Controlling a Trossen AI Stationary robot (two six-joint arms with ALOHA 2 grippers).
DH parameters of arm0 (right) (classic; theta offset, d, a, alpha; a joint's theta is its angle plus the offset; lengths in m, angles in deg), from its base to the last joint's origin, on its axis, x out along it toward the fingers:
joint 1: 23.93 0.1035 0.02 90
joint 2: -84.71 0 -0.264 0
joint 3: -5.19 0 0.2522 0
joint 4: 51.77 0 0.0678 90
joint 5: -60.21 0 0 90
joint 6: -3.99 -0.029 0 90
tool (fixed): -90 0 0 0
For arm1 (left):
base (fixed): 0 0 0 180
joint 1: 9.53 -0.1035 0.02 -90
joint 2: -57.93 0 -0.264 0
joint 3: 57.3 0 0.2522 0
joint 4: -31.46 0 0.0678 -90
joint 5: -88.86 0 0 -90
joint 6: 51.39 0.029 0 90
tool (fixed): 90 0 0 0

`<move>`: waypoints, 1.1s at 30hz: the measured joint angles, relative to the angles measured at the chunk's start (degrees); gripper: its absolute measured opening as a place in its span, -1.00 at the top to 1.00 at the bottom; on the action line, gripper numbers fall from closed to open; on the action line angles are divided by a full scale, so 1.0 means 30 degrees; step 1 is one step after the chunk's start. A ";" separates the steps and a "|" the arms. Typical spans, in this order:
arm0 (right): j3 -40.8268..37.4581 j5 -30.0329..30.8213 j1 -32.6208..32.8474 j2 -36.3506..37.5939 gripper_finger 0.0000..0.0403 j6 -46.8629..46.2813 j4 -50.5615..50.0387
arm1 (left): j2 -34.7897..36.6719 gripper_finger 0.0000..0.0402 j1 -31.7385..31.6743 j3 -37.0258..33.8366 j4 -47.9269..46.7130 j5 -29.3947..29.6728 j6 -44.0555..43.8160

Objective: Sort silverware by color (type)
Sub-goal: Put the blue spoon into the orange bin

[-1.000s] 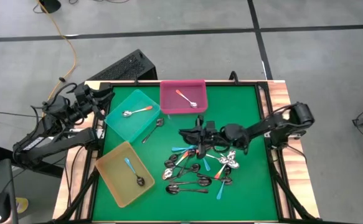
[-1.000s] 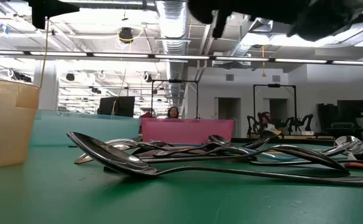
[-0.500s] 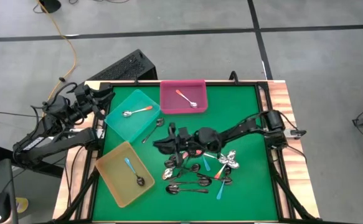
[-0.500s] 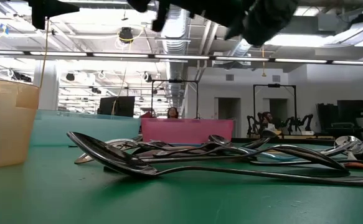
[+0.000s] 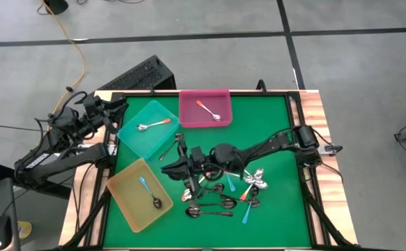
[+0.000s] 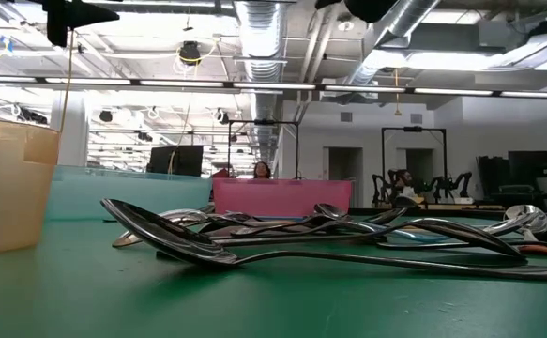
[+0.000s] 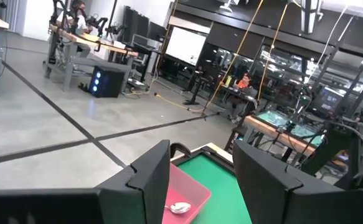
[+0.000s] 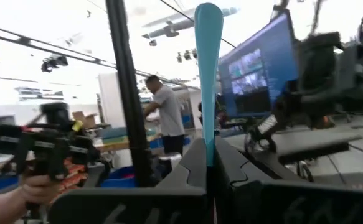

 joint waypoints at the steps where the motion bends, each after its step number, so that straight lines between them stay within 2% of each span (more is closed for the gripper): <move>1: 0.0153 -0.0002 0.0088 -0.0239 0.94 -0.0062 0.0656 | 0.0000 0.21 0.0007 0.0000 0.0006 0.0080 0.0000; 6: 0.1948 -0.0771 0.0285 -0.2367 0.94 -0.1777 0.4958 | 0.0007 0.21 0.0000 0.0000 0.0071 0.1004 -0.0022; 11: 0.4978 -0.1481 0.0204 -0.4937 0.94 -0.4760 0.4213 | 0.0007 0.21 0.0000 0.0000 0.0033 0.1126 -0.0036; 17: 0.8042 -0.4073 -0.0475 -0.7114 0.94 -0.8094 0.3850 | 0.0007 0.21 0.0000 0.0000 0.0013 0.1126 0.0042; 20: 0.8387 -0.4155 -0.0754 -0.7287 0.94 -0.8180 0.2351 | 0.0007 0.21 0.0000 0.0000 0.0006 0.1126 0.0109; 25: 0.8528 -0.3915 -0.0845 -0.7346 0.94 -0.6473 -0.2052 | 0.0007 0.21 0.0000 0.0000 -0.0059 0.1126 0.0160; 28: 0.9186 -0.3157 -0.0711 -0.7346 0.94 -0.5587 -0.4797 | 0.0007 0.21 0.0001 0.0000 -0.0167 0.1122 0.0168; 33: 1.0470 -0.3009 -0.0495 -0.7331 0.94 -0.4131 -0.7838 | 0.0007 0.21 0.0004 0.0000 -0.0351 0.1119 0.0172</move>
